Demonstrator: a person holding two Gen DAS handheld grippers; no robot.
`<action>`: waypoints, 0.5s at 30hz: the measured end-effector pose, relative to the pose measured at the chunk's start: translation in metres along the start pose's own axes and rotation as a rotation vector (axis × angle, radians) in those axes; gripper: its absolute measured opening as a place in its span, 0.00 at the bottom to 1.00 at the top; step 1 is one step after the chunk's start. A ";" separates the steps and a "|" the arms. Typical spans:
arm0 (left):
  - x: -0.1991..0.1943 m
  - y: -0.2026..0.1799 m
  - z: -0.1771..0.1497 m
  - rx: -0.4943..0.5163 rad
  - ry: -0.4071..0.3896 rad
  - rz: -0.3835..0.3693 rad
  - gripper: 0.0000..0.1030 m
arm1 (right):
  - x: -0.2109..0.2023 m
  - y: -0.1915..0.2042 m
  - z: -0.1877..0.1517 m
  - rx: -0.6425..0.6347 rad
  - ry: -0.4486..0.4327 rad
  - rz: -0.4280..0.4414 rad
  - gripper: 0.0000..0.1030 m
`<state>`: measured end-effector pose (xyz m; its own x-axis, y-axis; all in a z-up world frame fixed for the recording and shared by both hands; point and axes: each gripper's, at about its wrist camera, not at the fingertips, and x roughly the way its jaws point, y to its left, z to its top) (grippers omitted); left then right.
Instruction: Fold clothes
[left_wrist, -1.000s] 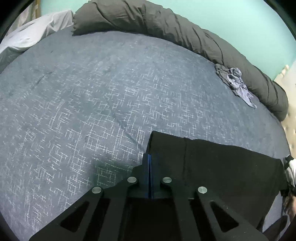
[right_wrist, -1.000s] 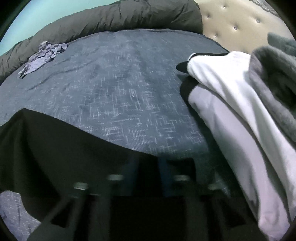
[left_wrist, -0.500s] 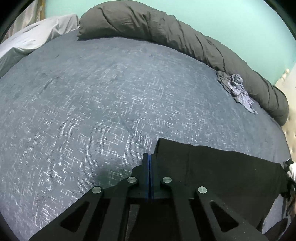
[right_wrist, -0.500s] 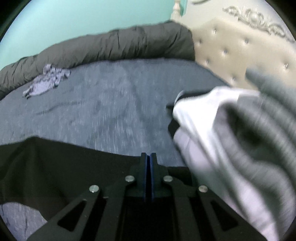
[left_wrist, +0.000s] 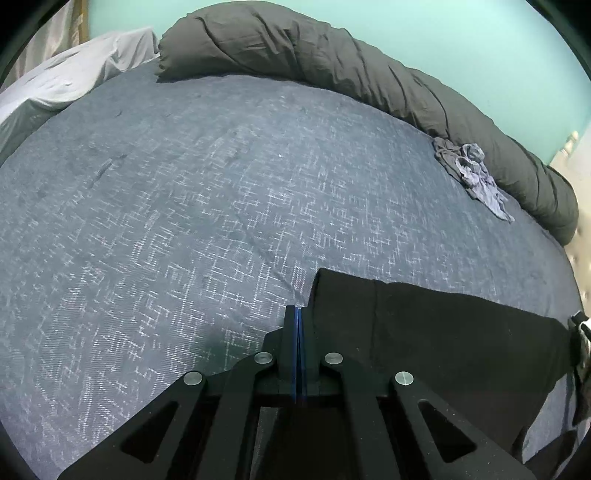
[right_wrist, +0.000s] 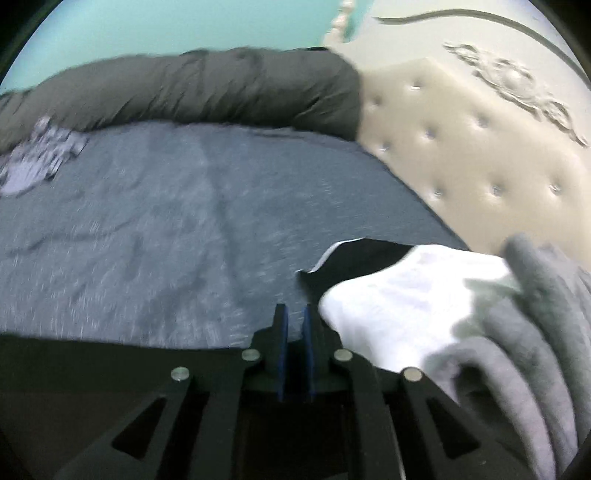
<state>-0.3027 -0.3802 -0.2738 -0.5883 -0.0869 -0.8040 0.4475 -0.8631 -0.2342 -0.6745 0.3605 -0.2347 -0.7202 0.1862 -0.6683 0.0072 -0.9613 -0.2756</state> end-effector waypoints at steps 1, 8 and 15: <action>-0.003 0.002 0.001 -0.006 -0.004 0.000 0.00 | -0.007 -0.003 0.001 0.022 -0.022 0.031 0.08; -0.017 0.019 -0.004 -0.056 0.011 -0.017 0.03 | -0.062 0.012 -0.029 0.046 -0.057 0.295 0.18; -0.052 0.023 -0.034 -0.049 0.079 -0.076 0.24 | -0.105 0.020 -0.090 0.113 0.040 0.520 0.33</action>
<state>-0.2386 -0.3780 -0.2559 -0.5678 0.0191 -0.8230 0.4370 -0.8402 -0.3210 -0.5364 0.3399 -0.2323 -0.6148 -0.3153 -0.7229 0.2798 -0.9442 0.1739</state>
